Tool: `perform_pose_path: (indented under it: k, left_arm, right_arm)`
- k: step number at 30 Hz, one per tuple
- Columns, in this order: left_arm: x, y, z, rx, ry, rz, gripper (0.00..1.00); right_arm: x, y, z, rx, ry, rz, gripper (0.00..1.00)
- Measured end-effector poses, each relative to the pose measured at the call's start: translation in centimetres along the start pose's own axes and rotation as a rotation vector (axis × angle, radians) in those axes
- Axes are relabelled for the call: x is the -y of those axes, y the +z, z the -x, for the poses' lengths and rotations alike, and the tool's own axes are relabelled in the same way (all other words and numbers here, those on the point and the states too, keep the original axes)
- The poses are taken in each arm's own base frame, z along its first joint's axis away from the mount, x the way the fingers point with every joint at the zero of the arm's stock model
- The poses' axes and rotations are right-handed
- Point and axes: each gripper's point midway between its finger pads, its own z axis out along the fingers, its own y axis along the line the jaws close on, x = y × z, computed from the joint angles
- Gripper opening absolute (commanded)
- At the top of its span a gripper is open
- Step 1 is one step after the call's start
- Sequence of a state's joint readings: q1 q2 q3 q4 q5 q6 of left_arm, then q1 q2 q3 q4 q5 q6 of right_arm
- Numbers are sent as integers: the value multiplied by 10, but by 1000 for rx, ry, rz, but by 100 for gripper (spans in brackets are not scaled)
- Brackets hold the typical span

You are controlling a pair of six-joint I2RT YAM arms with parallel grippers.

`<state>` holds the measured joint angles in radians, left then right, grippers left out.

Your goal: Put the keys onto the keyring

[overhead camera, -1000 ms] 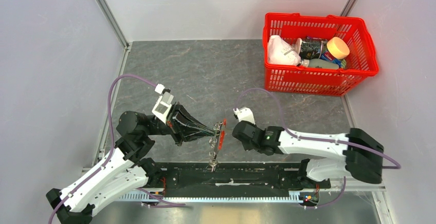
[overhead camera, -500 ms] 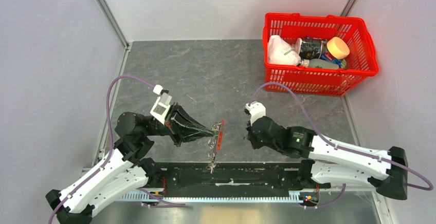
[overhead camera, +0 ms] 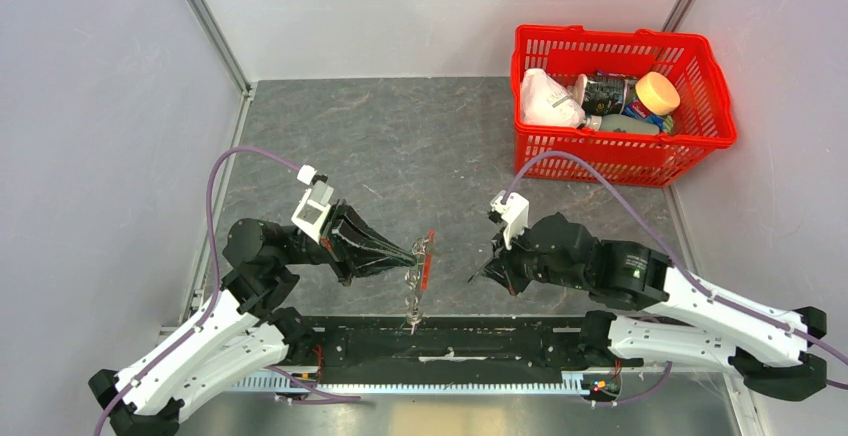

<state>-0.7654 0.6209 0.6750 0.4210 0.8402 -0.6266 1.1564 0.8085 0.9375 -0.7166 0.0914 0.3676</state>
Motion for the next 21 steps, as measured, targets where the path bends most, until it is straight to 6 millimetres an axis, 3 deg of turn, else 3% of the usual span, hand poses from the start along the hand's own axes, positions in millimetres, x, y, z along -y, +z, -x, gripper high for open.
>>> perform_pose_path:
  k: [8,14,21]
  left_arm:
    - [2,0,1,1,8,-12,2]
    - [10,0,3,1,27,-58,2]
    - [17,4,1,-18,7,-125,2]
  right_arm:
    - [-35,-33,22,3,-74,184,0]
    - [-60,-64,54,36,-145,298,0]
    - [-86,-81,83,47,-228,406,0]
